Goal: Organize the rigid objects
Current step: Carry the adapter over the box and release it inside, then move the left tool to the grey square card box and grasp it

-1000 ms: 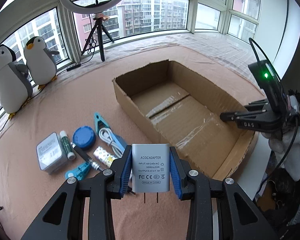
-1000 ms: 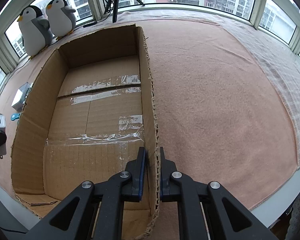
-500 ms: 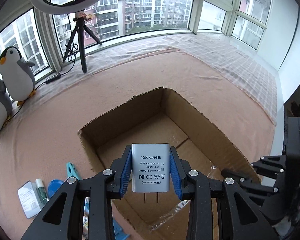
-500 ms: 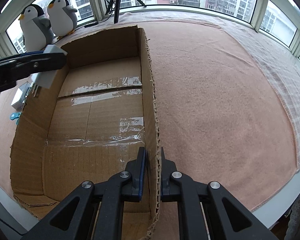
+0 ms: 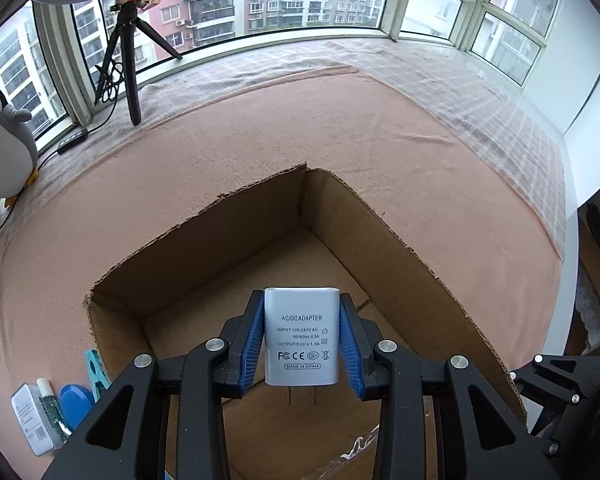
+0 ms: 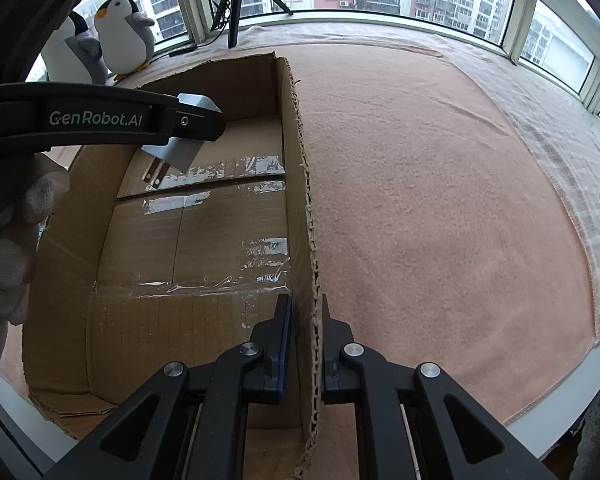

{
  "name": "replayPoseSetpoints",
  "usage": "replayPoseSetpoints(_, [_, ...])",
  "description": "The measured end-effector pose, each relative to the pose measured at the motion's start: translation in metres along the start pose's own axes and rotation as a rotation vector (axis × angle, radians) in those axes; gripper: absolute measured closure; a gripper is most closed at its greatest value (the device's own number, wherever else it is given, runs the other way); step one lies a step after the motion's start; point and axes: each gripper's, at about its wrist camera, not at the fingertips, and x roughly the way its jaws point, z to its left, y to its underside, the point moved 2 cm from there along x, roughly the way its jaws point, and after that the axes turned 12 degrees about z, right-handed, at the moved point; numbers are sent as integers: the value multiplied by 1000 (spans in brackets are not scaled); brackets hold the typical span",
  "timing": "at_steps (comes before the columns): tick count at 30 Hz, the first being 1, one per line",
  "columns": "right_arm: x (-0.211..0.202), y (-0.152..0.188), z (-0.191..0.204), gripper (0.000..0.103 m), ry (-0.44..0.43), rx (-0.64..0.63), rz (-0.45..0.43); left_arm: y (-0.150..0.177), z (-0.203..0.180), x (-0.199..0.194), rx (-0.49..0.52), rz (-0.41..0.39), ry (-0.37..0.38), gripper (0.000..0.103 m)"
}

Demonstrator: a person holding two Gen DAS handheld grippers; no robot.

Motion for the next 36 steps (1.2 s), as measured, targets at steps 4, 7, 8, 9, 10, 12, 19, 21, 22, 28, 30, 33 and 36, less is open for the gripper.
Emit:
replayPoseSetpoints(4, [0, 1, 0, 93, -1, 3, -1, 1, 0, 1, -11, 9, -8, 52])
replayPoseSetpoints(7, [0, 1, 1, 93, 2, 2, -2, 2, 4, -2, -33, 4, -6, 52])
replayPoseSetpoints(8, [0, 1, 1, 93, 3, 1, -2, 3, 5, -5, -38, 1, -2, 52])
replayPoseSetpoints(9, [0, 1, 1, 93, 3, 0, -2, 4, 6, -7, -42, -5, -1, 52])
replayPoseSetpoints(10, [0, 1, 1, 92, 3, 0, -2, 6, 6, -11, -45, -12, 1, 52])
replayPoseSetpoints(12, [0, 1, 1, 92, 4, -1, -3, 8, 8, -19, -52, -27, 5, 52])
replayPoseSetpoints(19, [0, 3, 5, 91, 14, 0, -11, 32, 26, -62, -94, -118, 70, 49])
replayPoseSetpoints(21, [0, 3, 6, 91, 13, 2, -12, 44, 35, -76, -103, -142, 57, 46])
replayPoseSetpoints(22, [0, 3, 6, 91, 14, 2, -12, 53, 41, -85, -110, -156, 41, 46])
replayPoseSetpoints(28, [0, 5, 9, 91, 22, -5, -13, 102, 100, -126, -220, -208, -60, 31])
replayPoseSetpoints(30, [0, 4, 8, 91, 25, -5, -14, 119, 127, -135, -266, -212, -118, 22])
replayPoseSetpoints(33, [-1, 5, 9, 90, 31, -7, -17, 141, 171, -135, -362, -181, -166, 22])
replayPoseSetpoints(36, [-1, 5, 8, 90, 34, -6, -18, 157, 212, -123, -459, -130, -209, 22])
